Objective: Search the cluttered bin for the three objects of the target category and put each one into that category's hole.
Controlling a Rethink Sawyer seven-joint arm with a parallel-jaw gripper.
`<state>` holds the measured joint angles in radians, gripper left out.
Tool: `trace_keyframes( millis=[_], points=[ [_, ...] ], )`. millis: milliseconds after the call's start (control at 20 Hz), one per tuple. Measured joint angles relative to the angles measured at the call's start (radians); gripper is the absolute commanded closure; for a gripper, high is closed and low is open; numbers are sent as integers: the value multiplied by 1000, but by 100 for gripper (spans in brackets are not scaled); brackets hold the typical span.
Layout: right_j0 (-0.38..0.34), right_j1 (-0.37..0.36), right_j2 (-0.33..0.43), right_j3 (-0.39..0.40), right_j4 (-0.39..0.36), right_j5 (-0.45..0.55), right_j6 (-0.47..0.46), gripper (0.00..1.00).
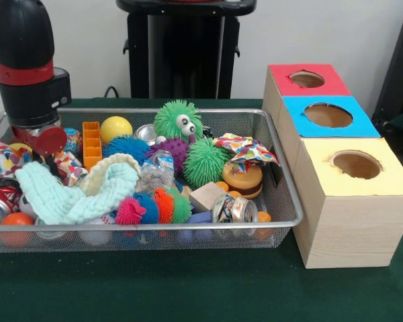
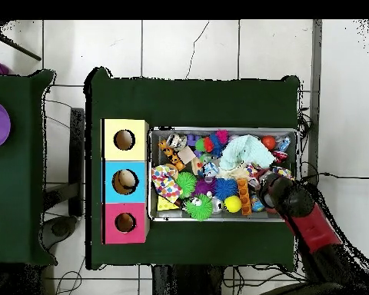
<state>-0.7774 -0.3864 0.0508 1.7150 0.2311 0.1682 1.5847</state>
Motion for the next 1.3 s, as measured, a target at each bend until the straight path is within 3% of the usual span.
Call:
trace_keyframes(
  millis=[50,100,750,900,1300],
  points=[
    [-2,0,2,0,0,0,0,0],
    [-5,0,4,0,0,0,0,100],
    [14,-9,-9,18,16,-26,20,100],
    [38,-18,-25,41,45,-58,46,100],
    [186,-96,-94,159,178,-128,187,100]
  ],
)
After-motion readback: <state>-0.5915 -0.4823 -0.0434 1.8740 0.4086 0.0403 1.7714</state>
